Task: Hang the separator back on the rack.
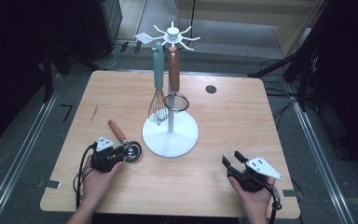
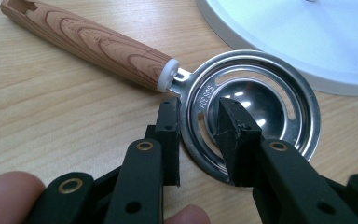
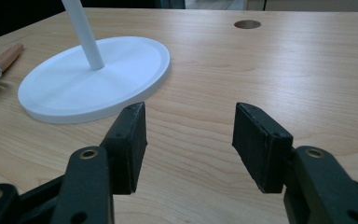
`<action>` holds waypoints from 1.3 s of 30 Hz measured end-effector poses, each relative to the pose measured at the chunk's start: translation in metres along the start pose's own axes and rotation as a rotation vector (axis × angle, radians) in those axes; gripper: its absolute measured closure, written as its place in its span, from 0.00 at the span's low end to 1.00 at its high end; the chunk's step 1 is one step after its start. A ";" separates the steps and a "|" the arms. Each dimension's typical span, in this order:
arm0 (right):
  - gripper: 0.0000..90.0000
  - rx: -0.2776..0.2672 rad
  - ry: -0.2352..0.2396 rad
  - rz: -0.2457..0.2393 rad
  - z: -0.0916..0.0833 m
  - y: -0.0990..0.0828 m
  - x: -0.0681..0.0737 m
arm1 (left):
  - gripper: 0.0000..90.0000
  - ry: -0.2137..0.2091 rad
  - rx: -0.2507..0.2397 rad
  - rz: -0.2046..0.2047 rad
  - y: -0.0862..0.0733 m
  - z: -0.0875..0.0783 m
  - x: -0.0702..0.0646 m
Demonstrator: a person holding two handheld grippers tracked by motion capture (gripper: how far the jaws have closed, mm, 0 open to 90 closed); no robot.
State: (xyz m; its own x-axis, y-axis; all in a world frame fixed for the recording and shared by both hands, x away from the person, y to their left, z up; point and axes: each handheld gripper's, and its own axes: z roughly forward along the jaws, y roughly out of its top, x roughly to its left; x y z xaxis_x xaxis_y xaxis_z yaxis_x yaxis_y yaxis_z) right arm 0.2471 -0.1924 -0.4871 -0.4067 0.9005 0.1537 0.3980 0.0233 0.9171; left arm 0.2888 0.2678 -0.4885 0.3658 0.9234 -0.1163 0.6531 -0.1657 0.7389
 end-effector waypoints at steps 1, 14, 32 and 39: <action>0.51 0.004 0.002 0.003 0.001 0.000 0.001 | 0.80 -0.003 0.002 0.003 -0.001 -0.001 0.000; 0.53 0.006 0.067 -0.026 0.006 0.003 0.016 | 0.85 -0.015 0.007 0.023 -0.023 -0.022 -0.014; 0.63 0.009 0.211 -0.052 0.010 0.004 0.059 | 0.82 -0.105 0.037 0.036 -0.037 -0.031 -0.056; 0.74 0.026 0.278 -0.068 0.010 0.004 0.074 | 0.79 -0.143 0.040 0.033 -0.039 -0.029 -0.070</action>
State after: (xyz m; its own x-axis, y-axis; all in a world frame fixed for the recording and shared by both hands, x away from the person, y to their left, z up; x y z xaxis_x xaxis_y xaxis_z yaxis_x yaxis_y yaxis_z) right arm 0.2271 -0.1212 -0.4763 -0.6417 0.7429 0.1904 0.3817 0.0940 0.9195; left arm 0.2180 0.2193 -0.4900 0.4760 0.8591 -0.1878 0.6641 -0.2111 0.7172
